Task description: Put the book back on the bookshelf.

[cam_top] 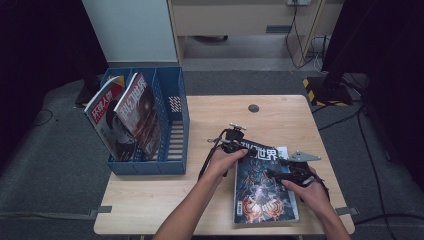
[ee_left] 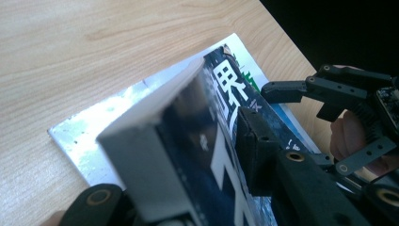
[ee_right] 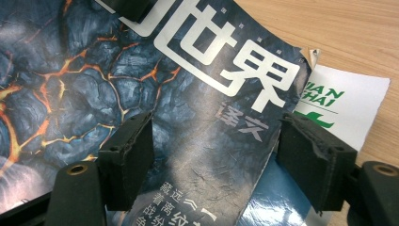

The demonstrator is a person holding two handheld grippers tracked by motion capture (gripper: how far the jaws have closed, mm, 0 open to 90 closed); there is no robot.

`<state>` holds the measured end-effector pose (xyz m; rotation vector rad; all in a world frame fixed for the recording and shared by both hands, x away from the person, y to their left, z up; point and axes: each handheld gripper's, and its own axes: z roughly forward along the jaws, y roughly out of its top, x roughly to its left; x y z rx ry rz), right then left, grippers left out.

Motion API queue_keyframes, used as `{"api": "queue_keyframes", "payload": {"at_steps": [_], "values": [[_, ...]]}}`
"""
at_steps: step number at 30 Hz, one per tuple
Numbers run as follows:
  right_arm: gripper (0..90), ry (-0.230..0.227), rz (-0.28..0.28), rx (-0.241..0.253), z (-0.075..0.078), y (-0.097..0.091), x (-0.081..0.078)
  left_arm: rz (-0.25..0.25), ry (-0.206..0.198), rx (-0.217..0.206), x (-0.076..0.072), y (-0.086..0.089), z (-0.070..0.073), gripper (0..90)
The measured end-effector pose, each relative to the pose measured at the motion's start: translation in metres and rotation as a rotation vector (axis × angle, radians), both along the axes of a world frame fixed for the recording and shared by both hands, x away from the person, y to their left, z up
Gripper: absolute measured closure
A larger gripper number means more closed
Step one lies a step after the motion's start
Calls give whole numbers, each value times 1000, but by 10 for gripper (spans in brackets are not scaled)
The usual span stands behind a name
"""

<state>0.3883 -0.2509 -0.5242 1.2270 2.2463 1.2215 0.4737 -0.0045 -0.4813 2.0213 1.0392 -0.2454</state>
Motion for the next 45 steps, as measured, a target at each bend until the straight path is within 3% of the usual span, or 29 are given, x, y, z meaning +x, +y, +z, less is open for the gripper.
{"api": "queue_keyframes", "payload": {"at_steps": [9,22,31,45], "values": [[279,-2,3,3,0,0,0,4,2,-9,-2,1,4,771],[315,-50,-33,74,14,-22,-3,-2,-112,-50,-16,11,33,789],[356,-59,-98,20,13,-33,-2,28,-186,-79,-20,27,55,804],[350,-46,-170,-4,9,-41,-1,75,-233,-104,-19,44,74,816]]}}
